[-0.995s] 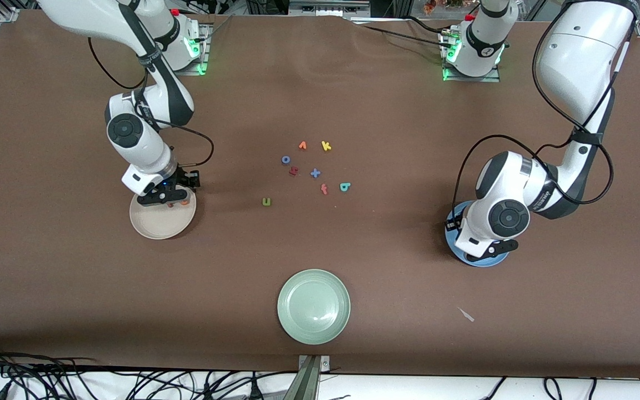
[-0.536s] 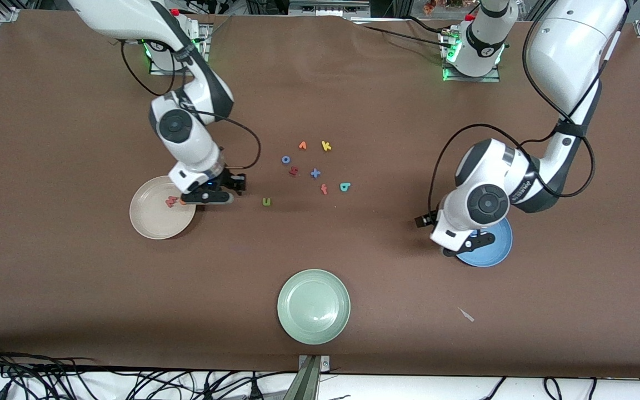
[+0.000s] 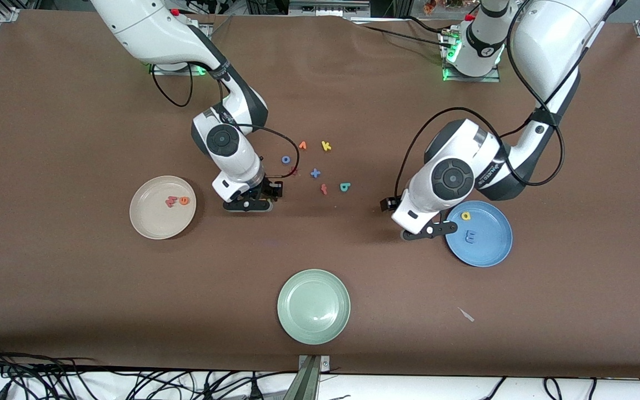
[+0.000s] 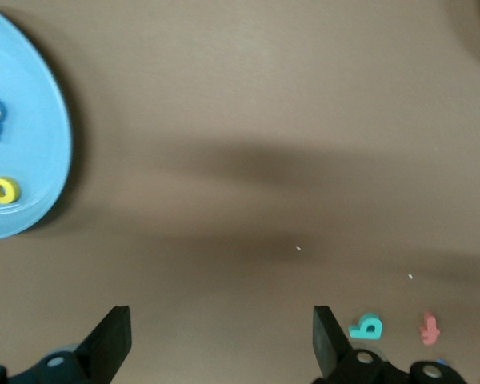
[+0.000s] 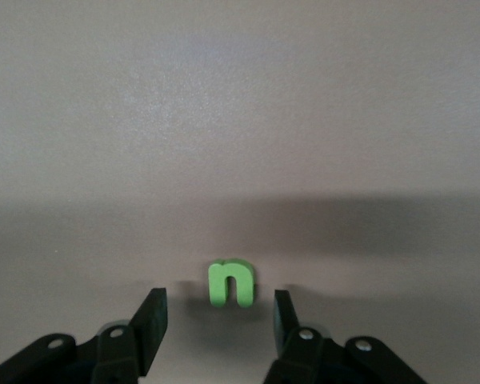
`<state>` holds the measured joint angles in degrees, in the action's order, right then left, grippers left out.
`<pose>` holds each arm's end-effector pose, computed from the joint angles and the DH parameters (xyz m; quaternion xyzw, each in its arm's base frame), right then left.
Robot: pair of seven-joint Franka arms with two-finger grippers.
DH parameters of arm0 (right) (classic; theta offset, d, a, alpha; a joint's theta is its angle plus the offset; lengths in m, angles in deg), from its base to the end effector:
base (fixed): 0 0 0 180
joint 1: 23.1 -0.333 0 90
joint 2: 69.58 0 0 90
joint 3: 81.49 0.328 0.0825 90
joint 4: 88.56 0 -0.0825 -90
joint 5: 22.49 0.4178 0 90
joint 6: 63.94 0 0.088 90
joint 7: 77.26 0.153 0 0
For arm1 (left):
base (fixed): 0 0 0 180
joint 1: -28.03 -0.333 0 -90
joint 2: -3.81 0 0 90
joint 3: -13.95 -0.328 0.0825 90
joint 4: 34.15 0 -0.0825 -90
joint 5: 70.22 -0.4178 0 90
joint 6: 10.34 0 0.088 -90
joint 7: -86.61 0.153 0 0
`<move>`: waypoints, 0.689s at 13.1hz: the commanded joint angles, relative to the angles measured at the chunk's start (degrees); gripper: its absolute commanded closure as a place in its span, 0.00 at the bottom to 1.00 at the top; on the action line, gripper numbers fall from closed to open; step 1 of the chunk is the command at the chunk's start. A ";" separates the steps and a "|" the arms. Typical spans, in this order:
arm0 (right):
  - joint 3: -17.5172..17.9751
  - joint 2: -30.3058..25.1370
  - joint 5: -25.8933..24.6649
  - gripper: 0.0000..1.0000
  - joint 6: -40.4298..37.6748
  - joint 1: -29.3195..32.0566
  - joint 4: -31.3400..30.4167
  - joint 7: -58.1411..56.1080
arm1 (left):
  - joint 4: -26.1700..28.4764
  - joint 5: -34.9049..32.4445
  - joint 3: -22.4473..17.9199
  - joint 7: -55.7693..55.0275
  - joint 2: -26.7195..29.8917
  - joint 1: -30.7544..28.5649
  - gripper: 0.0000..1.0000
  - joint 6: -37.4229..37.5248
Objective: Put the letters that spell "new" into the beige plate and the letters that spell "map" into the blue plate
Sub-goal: 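Grasp green n with the right gripper while the left gripper grasps teal b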
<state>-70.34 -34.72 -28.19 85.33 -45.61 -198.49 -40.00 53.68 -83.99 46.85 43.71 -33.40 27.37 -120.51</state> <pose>0.5537 0.3691 0.1227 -0.9985 0.0093 -0.0218 0.0490 0.6352 -0.3157 0.2571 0.9923 0.0763 -0.0973 0.0029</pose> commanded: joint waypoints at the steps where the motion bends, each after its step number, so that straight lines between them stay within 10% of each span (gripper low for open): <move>1: -0.17 1.27 -2.11 0.38 0.67 -0.42 0.95 0.62 | 0.50 0.67 -0.11 3.95 0.21 1.52 0.00 -3.36; 9: -1.39 0.57 -3.70 0.90 0.06 -0.42 0.59 -1.04 | 3.91 -5.03 -0.47 3.78 -4.27 11.37 0.05 -16.46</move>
<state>-70.63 -34.24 -30.78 85.58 -45.78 -198.40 -40.13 55.63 -86.44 46.75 46.34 -37.20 37.83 -133.88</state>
